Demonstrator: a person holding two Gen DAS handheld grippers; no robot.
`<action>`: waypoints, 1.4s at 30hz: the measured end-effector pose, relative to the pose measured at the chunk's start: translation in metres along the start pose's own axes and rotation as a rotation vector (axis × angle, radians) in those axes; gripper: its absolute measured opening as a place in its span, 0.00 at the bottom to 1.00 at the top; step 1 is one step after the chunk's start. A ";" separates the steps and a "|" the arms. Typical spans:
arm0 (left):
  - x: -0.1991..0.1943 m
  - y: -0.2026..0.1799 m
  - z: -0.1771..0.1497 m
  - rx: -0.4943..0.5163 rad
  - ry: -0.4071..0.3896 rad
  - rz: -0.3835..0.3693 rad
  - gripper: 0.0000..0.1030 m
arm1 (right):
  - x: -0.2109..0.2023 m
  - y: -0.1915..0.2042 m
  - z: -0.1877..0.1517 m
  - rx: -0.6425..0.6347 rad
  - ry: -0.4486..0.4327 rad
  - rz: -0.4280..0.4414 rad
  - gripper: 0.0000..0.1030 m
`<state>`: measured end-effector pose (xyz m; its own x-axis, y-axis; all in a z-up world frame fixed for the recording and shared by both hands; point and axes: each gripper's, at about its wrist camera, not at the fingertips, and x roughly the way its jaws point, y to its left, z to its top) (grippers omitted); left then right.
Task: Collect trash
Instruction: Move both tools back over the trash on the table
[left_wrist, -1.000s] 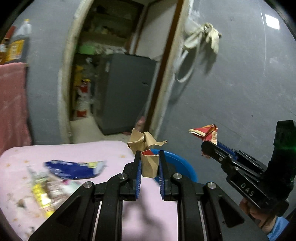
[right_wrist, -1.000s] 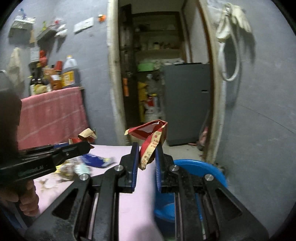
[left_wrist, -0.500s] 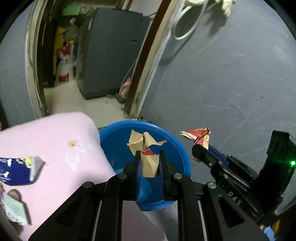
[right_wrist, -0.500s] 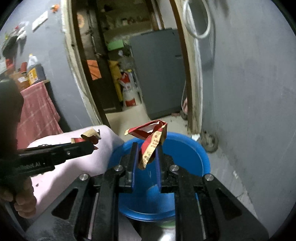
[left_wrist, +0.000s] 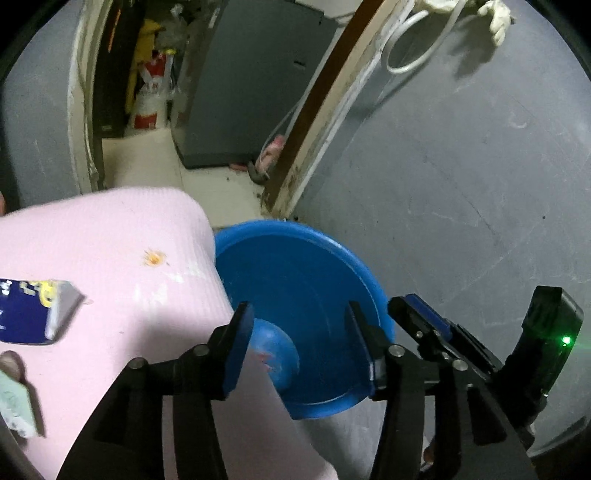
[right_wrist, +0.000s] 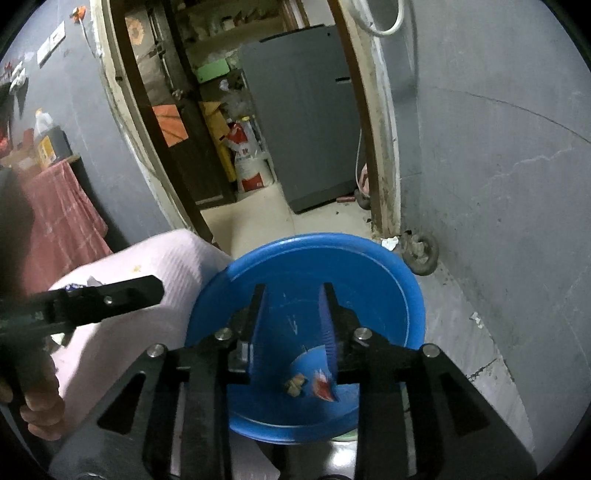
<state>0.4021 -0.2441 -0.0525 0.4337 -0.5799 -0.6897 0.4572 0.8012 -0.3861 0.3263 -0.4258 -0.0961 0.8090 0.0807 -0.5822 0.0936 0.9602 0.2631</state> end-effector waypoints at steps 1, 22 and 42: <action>-0.003 -0.002 0.000 0.003 -0.013 0.005 0.50 | -0.004 0.001 0.002 0.001 -0.013 0.001 0.34; -0.190 0.020 -0.043 0.038 -0.541 0.269 0.98 | -0.144 0.111 0.016 -0.154 -0.373 0.144 1.00; -0.284 0.087 -0.132 0.006 -0.631 0.471 0.98 | -0.151 0.216 -0.028 -0.249 -0.447 0.256 1.00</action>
<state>0.2165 0.0097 0.0288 0.9409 -0.1557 -0.3006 0.1197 0.9836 -0.1350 0.2082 -0.2231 0.0272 0.9598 0.2501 -0.1271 -0.2335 0.9633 0.1325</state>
